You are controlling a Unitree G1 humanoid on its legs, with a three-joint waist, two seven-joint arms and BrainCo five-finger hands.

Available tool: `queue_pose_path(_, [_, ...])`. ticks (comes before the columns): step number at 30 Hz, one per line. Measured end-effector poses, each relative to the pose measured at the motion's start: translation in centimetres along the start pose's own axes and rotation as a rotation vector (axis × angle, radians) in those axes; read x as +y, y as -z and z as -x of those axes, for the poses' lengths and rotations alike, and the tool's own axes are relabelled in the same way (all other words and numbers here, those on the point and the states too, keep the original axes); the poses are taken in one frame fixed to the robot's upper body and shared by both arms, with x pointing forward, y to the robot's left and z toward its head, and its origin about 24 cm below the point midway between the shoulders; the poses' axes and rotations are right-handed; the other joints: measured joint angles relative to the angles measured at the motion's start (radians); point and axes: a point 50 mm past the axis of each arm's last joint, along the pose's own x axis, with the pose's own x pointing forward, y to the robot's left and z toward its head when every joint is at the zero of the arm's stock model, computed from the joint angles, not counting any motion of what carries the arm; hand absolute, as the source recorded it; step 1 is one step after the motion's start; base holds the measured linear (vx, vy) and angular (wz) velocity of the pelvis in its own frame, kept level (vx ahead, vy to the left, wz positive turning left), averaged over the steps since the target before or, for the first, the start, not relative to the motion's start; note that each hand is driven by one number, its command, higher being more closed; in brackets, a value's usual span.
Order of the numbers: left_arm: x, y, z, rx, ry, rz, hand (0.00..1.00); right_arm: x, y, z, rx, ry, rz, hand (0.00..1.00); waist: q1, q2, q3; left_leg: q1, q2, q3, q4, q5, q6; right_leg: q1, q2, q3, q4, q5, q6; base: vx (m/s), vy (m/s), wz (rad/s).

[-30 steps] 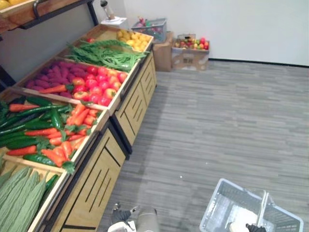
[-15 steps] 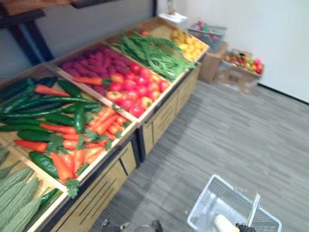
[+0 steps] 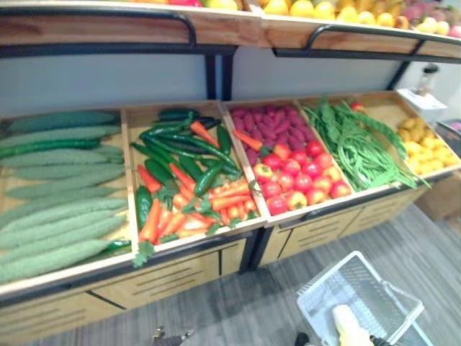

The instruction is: Pick vegetable in the basket

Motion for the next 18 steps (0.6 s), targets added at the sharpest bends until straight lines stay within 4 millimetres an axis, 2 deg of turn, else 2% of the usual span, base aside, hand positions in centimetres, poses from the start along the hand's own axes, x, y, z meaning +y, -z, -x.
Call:
queue_pose_path(2, [-0.5,0.6,0.3,0.016,0.006,0.034,0.0,-0.8,-0.7,-0.2,-0.025,0.029,-0.033,1.0,-0.004,0.032,0.001,-0.013,0.045,0.002,-0.026,0.057,-0.009,-0.004,0.007,-0.085,0.076,-0.089,-0.022,0.25,-0.472,1.13])
queue_pose_path(3, [-0.5,0.9,0.4,0.025,0.006,0.039,0.0,-1.2,-0.8,-0.2,-0.025,0.041,-0.041,1.0,-0.003,0.039,0.0,-0.014,0.055,0.001,-0.053,0.08,-0.013,-0.005,0.007,-0.107,0.094,-0.107,-0.028,0.18,-0.383,0.96])
queue_pose_path(4, [-0.3,1.6,0.7,0.048,-0.005,0.059,0.0,-1.5,-0.8,-0.3,-0.02,0.047,-0.053,1.0,-0.004,0.048,-0.006,-0.011,0.071,-0.002,-0.111,0.134,-0.036,-0.006,0.012,-0.138,0.112,-0.136,-0.041,0.18,-0.348,0.77])
queue_pose_path(5, [0.0,2.2,0.8,0.065,-0.017,0.07,0.0,-1.5,-0.8,-0.3,-0.011,0.053,-0.073,1.0,-0.005,0.053,-0.009,-0.013,0.089,-0.002,-0.158,0.184,-0.042,-0.005,0.018,-0.173,0.108,-0.149,-0.054,0.17,-0.326,0.73])
queue_pose_path(7, [0.3,2.5,0.9,0.079,-0.025,0.099,0.0,-1.5,-0.4,-0.3,0.011,0.058,-0.091,1.0,-0.013,0.053,-0.009,-0.026,0.11,0.002,-0.208,0.25,-0.051,0.005,0.026,-0.226,0.095,-0.155,-0.067,0.21,-0.243,0.75])
queue_pose_path(9, [0.6,3.0,1.0,0.099,-0.037,0.121,0.0,-1.9,0.1,-0.3,0.039,0.082,-0.135,1.0,-0.023,0.048,-0.009,-0.038,0.123,0.056,-0.244,0.307,-0.064,0.031,0.021,-0.264,0.081,-0.158,-0.073,0.24,-0.166,0.89])
queue_pose_path(10, [1.0,3.1,0.9,0.101,-0.047,0.115,0.0,-1.9,0.6,-0.3,0.066,0.086,-0.153,1.0,-0.047,0.037,-0.009,-0.036,0.123,0.142,-0.263,0.349,-0.068,0.063,0.013,-0.29,0.065,-0.158,-0.073,0.15,-0.051,0.84])
queue_pose_path(11, [1.2,3.0,0.8,0.099,-0.051,0.111,0.0,-1.9,0.9,-0.2,0.078,0.089,-0.168,1.0,-0.059,0.032,-0.01,-0.034,0.121,0.201,-0.268,0.365,-0.066,0.079,0.009,-0.295,0.056,-0.158,-0.073,0.13,-0.034,1.02])
queue_pose_path(12, [1.5,2.8,0.7,0.095,-0.055,0.098,0.0,-1.9,1.5,-0.1,0.104,0.094,-0.185,1.0,-0.072,0.024,-0.016,-0.031,0.121,0.317,-0.268,0.381,-0.067,0.1,0.007,-0.304,0.047,-0.158,-0.073,0.11,-0.007,0.79])
queue_pose_path(13, [1.9,2.7,0.6,0.092,-0.061,0.088,0.0,-2.0,1.8,0.0,0.12,0.097,-0.195,1.0,-0.076,0.019,-0.025,-0.026,0.123,0.388,-0.279,0.389,-0.07,0.11,0.008,-0.306,0.046,-0.158,-0.073,0.14,0.005,0.62])
queue_pose_path(16, [2.6,2.9,0.6,0.095,-0.09,0.074,0.0,-1.9,2.2,0.0,0.138,0.092,-0.198,1.0,-0.072,0.018,-0.045,0.009,0.121,0.411,-0.344,0.394,-0.072,0.13,0.021,-0.295,0.001,-0.157,-0.072,0.1,0.026,0.07])
queue_pose_path(18, [3.0,2.8,0.5,0.094,-0.099,0.068,0.0,-1.9,2.2,0.1,0.141,0.087,-0.192,1.0,-0.083,0.015,-0.049,0.01,0.112,0.411,-0.366,0.394,-0.072,0.133,0.019,-0.294,-0.026,-0.148,-0.064,0.05,0.074,0.05])
